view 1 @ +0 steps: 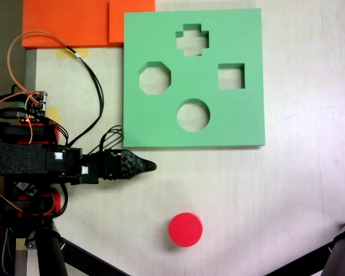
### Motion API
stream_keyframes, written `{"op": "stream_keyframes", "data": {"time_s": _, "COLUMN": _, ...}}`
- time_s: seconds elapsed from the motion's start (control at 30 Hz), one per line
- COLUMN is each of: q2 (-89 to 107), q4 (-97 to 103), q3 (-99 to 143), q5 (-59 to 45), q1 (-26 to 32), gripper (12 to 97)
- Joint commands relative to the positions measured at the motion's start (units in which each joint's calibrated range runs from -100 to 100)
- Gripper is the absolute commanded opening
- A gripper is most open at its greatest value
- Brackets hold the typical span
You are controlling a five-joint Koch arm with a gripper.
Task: Put the cylinder block into the corresponding hole
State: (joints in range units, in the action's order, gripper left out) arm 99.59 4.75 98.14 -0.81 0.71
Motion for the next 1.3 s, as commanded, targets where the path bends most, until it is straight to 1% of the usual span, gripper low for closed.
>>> {"op": "stream_keyframes", "data": {"time_s": 0.0, "q2": 0.41, "q4": -1.33, "q3": 1.86, "q5": 0.44, "q1": 0.0, "gripper": 49.5}}
{"op": "stream_keyframes", "data": {"time_s": 0.97, "q2": 0.41, "q4": -1.43, "q3": 1.86, "q5": 0.49, "q1": 0.15, "gripper": 49.5}}
{"op": "stream_keyframes", "data": {"time_s": 1.03, "q2": 0.41, "q4": 0.02, "q3": 1.86, "q5": 3.96, "q1": -0.29, "gripper": 52.6}}
{"op": "stream_keyframes", "data": {"time_s": 1.13, "q2": 0.41, "q4": 19.18, "q3": 1.86, "q5": 21.34, "q1": -0.34, "gripper": 52.6}}
{"op": "stream_keyframes", "data": {"time_s": 1.17, "q2": 0.41, "q4": 26.31, "q3": 1.86, "q5": 25.54, "q1": -0.39, "gripper": 52.5}}
{"op": "stream_keyframes", "data": {"time_s": 1.23, "q2": 0.41, "q4": 34.97, "q3": 1.86, "q5": 29.94, "q1": -0.39, "gripper": 52.3}}
{"op": "stream_keyframes", "data": {"time_s": 1.27, "q2": 0.41, "q4": 35.65, "q3": 1.86, "q5": 31.89, "q1": -0.49, "gripper": 52.3}}
